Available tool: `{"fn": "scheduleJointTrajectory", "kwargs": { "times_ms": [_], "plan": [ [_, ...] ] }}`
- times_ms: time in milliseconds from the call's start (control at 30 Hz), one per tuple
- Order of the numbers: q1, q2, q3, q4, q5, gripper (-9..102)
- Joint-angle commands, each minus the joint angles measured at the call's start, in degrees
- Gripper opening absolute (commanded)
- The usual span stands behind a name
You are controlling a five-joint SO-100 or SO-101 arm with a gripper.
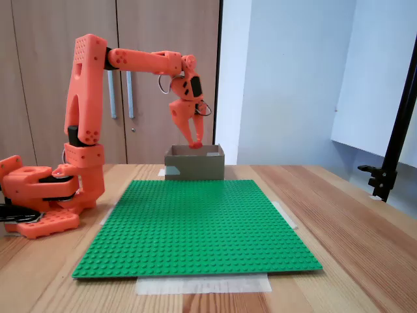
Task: Pick the red lego block and put it in the box.
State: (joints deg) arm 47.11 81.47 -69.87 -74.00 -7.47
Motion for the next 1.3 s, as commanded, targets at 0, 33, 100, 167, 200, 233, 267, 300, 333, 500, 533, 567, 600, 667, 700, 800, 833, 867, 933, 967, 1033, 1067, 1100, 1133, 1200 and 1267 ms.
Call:
{"fn": "scheduleJointTrajectory", "kwargs": {
  "times_ms": [0, 33, 100, 167, 200, 233, 267, 300, 333, 500, 533, 567, 600, 667, 700, 800, 833, 867, 933, 967, 1033, 1067, 1100, 1133, 1200, 1267],
  "plan": [
    [0.53, 1.05, 2.11, 0.09, 0.44, 16],
    [0.62, 1.23, 1.93, 0.18, 0.53, 16],
    [0.70, 1.32, 1.93, 0.09, 0.53, 17],
    [0.79, 1.76, 1.85, 0.00, 0.62, 17],
    [0.88, 2.11, 1.76, 0.00, 0.62, 17],
    [0.88, 2.72, 1.41, 0.18, 0.53, 17],
    [0.88, 3.60, 0.70, 0.62, 0.53, 17],
    [0.88, 4.75, -0.26, 1.23, 0.79, 17],
    [0.88, 6.15, -1.58, 2.02, 1.05, 17],
    [-0.70, 15.03, -10.20, 6.15, 2.64, 14],
    [-1.32, 17.05, -11.95, 6.86, 2.90, 13],
    [-1.85, 19.25, -13.89, 7.56, 3.25, 12],
    [-2.46, 21.62, -16.08, 8.53, 3.87, 10],
    [-4.22, 26.46, -20.57, 10.37, 4.75, 7],
    [-5.19, 28.92, -22.68, 11.25, 5.27, 6],
    [-8.26, 35.24, -28.13, 13.45, 7.03, 2],
    [-9.40, 37.27, -29.79, 14.15, 7.47, 0],
    [-10.81, 39.11, -31.29, 14.77, 7.73, -1],
    [-13.62, 42.54, -34.01, 16.08, 7.91, -1],
    [-15.03, 44.30, -35.51, 16.79, 8.26, -1],
    [-18.11, 47.46, -38.14, 17.93, 8.44, -1],
    [-19.69, 48.96, -39.64, 18.54, 8.44, -1],
    [-21.36, 50.45, -41.04, 19.25, 8.44, -1],
    [-22.94, 51.94, -42.63, 19.95, 8.53, -1],
    [-26.02, 55.02, -46.05, 21.71, 8.88, -1],
    [-29.36, 58.54, -50.27, 23.82, 9.05, -1]
  ]
}}
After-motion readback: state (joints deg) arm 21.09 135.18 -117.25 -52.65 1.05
